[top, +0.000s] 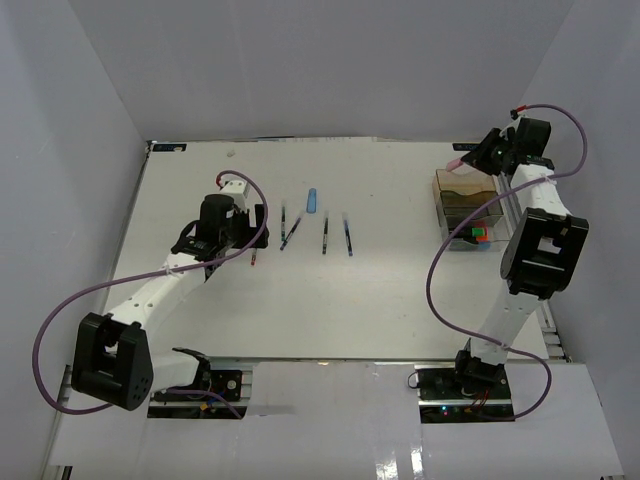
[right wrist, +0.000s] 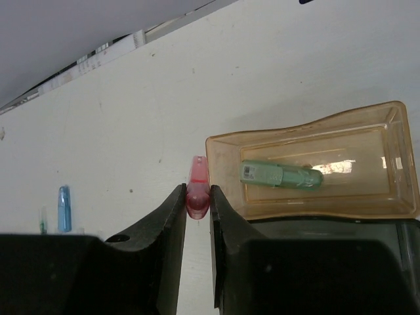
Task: Sort the stationery into containers
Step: Place the stationery in the storage box.
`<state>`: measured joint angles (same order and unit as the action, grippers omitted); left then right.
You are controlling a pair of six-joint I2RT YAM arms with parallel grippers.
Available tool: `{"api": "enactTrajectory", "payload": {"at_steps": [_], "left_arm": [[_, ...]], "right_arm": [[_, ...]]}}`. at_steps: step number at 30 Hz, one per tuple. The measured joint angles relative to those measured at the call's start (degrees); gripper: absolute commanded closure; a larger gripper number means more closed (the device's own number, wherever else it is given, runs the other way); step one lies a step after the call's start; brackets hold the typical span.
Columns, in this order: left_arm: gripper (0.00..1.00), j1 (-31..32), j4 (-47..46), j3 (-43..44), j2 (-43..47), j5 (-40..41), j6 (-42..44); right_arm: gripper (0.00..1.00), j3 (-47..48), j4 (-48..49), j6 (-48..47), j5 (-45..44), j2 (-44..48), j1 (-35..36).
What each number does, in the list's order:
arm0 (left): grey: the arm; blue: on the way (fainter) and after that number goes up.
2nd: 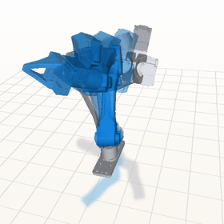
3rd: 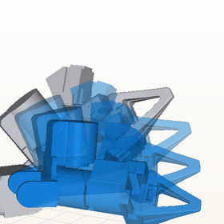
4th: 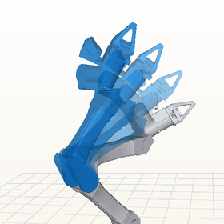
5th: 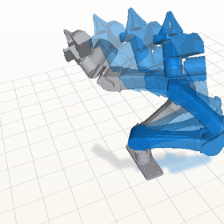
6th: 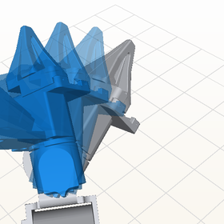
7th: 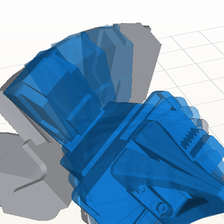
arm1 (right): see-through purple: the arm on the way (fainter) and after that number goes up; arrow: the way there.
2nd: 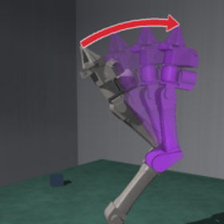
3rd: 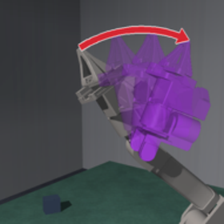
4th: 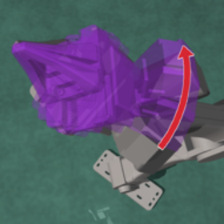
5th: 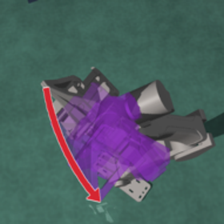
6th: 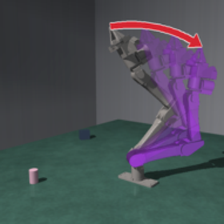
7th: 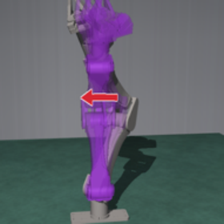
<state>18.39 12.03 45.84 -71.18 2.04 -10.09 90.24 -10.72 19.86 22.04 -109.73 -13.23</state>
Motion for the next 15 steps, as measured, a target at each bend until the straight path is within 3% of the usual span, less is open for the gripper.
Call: {"api": "enactTrajectory", "payload": {"at_steps": [9, 15], "left_arm": [[0.02, -0.3, 0.1, 0.3, 0.0, -0.1, -1.2], [0.02, -0.5, 0.8, 0.4, 0.0, -0.1, -2.2]], "right_arm": [[0.89, 6.4, -4.0, -1.6, -0.6, -7.5, 0.2], [0.75, 6.7, -6.3, -2.6, -1.1, -10.1, 0.2]]}}
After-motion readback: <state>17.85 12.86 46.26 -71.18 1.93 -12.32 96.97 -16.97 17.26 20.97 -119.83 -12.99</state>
